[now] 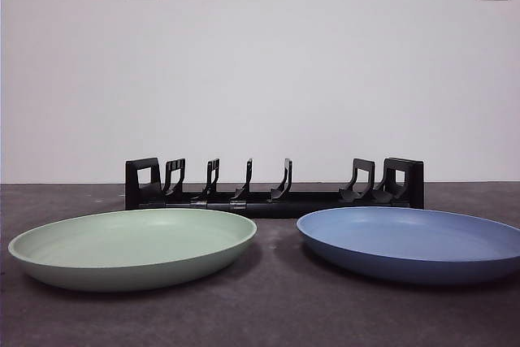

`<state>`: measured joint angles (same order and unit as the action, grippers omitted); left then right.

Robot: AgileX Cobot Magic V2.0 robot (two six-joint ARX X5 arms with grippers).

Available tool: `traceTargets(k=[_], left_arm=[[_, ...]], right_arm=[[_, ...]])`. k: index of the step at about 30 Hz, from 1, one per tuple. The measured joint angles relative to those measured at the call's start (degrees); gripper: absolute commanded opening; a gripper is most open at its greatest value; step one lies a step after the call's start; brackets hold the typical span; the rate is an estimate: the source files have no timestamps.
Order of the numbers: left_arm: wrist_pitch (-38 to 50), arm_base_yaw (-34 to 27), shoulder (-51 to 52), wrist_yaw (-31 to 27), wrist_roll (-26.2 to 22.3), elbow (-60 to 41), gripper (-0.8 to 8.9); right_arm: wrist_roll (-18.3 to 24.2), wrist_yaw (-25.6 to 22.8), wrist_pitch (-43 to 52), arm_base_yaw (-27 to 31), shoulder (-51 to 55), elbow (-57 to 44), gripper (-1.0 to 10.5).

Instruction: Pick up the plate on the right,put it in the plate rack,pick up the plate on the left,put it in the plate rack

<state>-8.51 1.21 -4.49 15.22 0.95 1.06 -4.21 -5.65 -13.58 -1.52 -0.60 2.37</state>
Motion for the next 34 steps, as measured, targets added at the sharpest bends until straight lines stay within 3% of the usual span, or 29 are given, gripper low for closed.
traceTargets(k=[5, 10, 18, 27, 34], left_arm=[[0.0, 0.0, 0.0, 0.0, 2.1, 0.0, -0.04], [-0.5, 0.0, 0.0, 0.0, 6.4, 0.5, -0.06], [-3.7, 0.0, -1.9, 0.1, 11.6, 9.4, -0.07], [-8.9, 0.0, -11.3, 5.9, 12.2, 21.8, -0.07], [-15.0, 0.0, -19.0, 12.8, 12.0, 31.1, -0.07]], right_arm=[[-1.7, 1.2, 0.4, 0.0, 0.0, 0.0, -0.1], [-6.3, 2.9, 1.0, 0.0, 0.0, 1.0, -0.1], [-9.0, 5.9, 0.9, 0.0, -3.6, 9.4, -0.1], [-8.8, 13.9, -8.1, 0.0, -16.7, 25.0, -0.1], [-2.7, 19.3, -22.5, 0.0, -28.8, 40.8, -0.1]])
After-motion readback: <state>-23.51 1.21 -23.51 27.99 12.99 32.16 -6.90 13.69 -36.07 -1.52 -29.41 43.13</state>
